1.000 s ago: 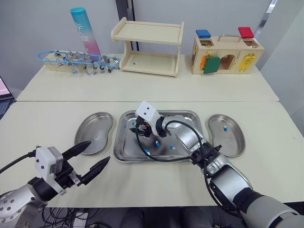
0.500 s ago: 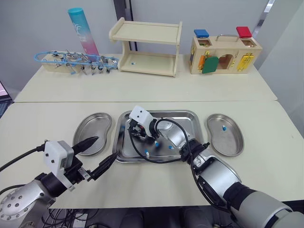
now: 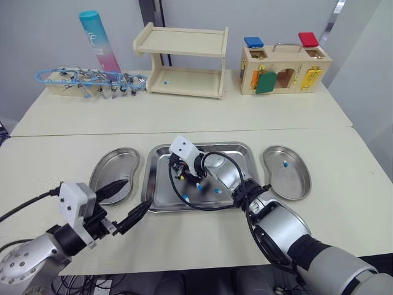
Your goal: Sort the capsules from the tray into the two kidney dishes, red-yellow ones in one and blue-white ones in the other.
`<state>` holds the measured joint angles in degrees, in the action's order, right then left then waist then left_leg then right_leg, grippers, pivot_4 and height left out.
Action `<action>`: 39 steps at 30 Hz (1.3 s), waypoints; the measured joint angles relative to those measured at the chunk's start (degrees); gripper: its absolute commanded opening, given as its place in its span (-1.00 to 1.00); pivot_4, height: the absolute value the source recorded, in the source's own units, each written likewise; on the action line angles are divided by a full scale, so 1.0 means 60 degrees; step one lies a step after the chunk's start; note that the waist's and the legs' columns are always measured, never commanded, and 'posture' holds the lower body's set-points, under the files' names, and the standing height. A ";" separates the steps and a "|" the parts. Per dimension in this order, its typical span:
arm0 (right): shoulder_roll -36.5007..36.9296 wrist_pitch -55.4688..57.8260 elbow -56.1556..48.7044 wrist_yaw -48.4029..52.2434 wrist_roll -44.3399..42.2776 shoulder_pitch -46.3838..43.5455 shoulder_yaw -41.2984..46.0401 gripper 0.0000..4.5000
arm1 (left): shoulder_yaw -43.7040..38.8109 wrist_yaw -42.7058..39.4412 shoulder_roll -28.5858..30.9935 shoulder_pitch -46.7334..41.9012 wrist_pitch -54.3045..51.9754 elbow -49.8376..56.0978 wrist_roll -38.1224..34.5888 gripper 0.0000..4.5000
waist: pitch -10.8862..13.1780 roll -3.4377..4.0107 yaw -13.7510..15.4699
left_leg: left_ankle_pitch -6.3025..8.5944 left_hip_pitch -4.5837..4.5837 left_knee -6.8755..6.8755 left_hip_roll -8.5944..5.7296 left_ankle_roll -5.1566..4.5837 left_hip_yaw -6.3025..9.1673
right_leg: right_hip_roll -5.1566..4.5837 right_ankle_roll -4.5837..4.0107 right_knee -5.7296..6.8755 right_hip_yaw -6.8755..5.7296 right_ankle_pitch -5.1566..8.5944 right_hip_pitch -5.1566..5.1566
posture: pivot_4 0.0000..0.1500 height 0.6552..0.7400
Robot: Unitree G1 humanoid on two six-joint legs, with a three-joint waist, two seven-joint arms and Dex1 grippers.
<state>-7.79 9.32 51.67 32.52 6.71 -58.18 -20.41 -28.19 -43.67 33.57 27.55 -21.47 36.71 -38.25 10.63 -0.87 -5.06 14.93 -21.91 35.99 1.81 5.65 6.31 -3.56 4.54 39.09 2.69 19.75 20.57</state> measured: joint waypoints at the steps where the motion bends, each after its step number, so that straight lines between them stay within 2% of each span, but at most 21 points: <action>1: 0.0014 0.0003 -0.0155 0.0030 0.0002 0.0060 0.0000 -1.00 | 0.0000 -0.0108 -0.0011 0.0150 0.0136 -0.0103 0.0078 1.00 | 0.0001 0.0001 0.0013 | 0.0000 0.0000 0.0001 0.0000 0.0000 0.0000 | 0.0000 0.0000 0.0001 0.0000 0.0000 0.0000 | 1.00 1.00; 5: 0.0212 0.0374 -0.1511 0.0445 -0.0017 0.0487 -0.0015 -1.00 | 0.0004 -0.0163 -0.0018 0.0119 0.0453 -0.0180 0.0178 1.00 | 0.0000 -0.0001 0.0104 | 0.0000 -0.0001 0.0008 0.0000 0.0001 0.0005 | -0.0001 0.0000 0.0002 -0.0007 -0.0001 -0.0009 | 1.00 1.00; 13: 0.1560 0.2979 -0.6542 0.1643 -0.0320 0.2093 -0.0258 -1.00 | 0.0071 -0.0451 0.0070 -0.0429 0.0601 -0.0210 0.0106 1.00 | -0.0001 -0.0001 0.0231 | 0.0000 -0.0005 0.0004 0.0000 0.0000 0.0008 | -0.0001 0.0000 -0.0003 -0.0009 -0.0001 -0.0007 | 1.00 1.00; 20: 0.3762 0.5627 -1.0727 0.2734 -0.1517 0.3005 0.0219 -1.00 | 0.0230 -0.1145 0.0103 -0.0208 0.0880 -0.0334 0.0141 1.00 | 0.0000 -0.0001 0.0296 | 0.0000 -0.0007 0.0005 0.0000 -0.0001 0.0009 | -0.0001 0.0000 -0.0007 -0.0012 0.0000 -0.0012 | 1.00 1.00; 23: 0.5187 0.6485 -1.2079 0.3210 -0.2186 0.3490 0.0820 -1.00 | 0.0423 -0.1490 0.0186 -0.0248 0.1023 -0.0383 0.0145 1.00 | -0.0001 -0.0003 0.0381 | 0.0001 -0.0013 0.0008 -0.0002 -0.0001 0.0008 | -0.0003 0.0000 -0.0020 -0.0016 0.0000 -0.0020 | 1.00 1.00; 29: 0.7734 0.7959 -1.3408 0.3784 -0.3517 0.4698 0.2863 -1.00 | 0.1034 -0.2610 0.0360 -0.0236 0.1821 -0.0592 0.0426 1.00 | 0.0002 -0.0003 0.0496 | 0.0001 -0.0007 0.0005 -0.0003 -0.0003 0.0002 | -0.0002 -0.0002 -0.0021 -0.0011 0.0001 -0.0019 | 1.00 1.00; 34: 0.9675 0.7530 -1.3386 0.4201 -0.3876 0.6261 0.3728 -1.00 | 0.1576 -0.3250 0.0389 -0.0336 0.2356 -0.0820 0.0537 1.00 | 0.0003 -0.0004 0.0535 | 0.0002 -0.0008 0.0008 -0.0003 -0.0004 -0.0010 | -0.0005 -0.0001 -0.0028 -0.0008 0.0001 -0.0030 | 1.00 1.00; 39: 1.0648 0.6700 -1.2735 0.4292 -0.3834 0.7081 0.4074 -1.00 | 0.1943 -0.3315 0.0491 -0.0869 0.2401 -0.0992 0.0536 1.00 | 0.0004 -0.0005 0.0529 | 0.0002 0.0004 0.0011 -0.0002 -0.0004 -0.0006 | -0.0004 -0.0001 -0.0024 -0.0013 0.0001 -0.0044 | 1.00 1.00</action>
<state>56.10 49.52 -24.74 58.27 -16.29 -15.69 4.03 -16.53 -63.56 36.51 22.34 -7.07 30.76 -35.03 10.65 -0.91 -1.89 14.94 -21.89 36.06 1.79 5.63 6.28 -3.58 4.53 38.94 2.61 19.76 20.30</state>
